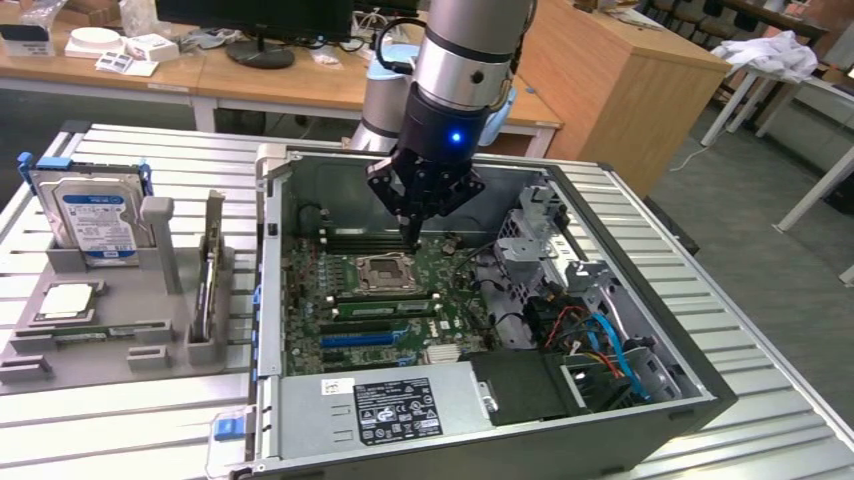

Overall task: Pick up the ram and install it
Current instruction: 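Press down the ram until it locks into place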

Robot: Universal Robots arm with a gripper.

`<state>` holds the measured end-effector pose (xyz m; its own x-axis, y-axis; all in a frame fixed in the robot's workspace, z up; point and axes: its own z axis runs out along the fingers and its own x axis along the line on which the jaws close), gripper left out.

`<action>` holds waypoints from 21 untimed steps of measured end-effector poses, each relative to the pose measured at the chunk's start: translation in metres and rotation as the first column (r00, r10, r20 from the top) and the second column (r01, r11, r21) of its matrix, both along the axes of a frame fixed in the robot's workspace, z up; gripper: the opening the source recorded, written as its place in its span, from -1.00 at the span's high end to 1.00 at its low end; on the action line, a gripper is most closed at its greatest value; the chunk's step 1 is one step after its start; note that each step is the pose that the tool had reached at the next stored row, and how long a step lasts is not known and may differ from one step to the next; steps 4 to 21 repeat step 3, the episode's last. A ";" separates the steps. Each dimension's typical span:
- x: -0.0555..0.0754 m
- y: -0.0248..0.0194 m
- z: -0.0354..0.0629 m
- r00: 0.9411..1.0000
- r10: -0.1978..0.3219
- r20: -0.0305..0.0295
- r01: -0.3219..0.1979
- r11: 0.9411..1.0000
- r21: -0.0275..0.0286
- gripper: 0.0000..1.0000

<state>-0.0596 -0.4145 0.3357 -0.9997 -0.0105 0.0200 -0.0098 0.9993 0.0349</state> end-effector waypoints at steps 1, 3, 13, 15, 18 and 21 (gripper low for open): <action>0.000 0.0000 0.0000 1.000 0.000 0.000 0.000 1.000 0.000 0.79; 0.000 0.0000 0.0000 1.000 0.000 0.000 0.000 1.000 0.000 0.79; 0.000 0.0000 0.0000 1.000 0.000 0.000 0.000 1.000 0.000 0.79; 0.000 0.0000 0.0000 1.000 0.000 0.000 0.000 1.000 0.000 0.79; 0.000 0.0000 0.0000 1.000 0.000 0.000 0.000 1.000 0.000 0.79; 0.000 0.0000 0.0000 1.000 0.000 0.000 0.000 1.000 0.000 0.79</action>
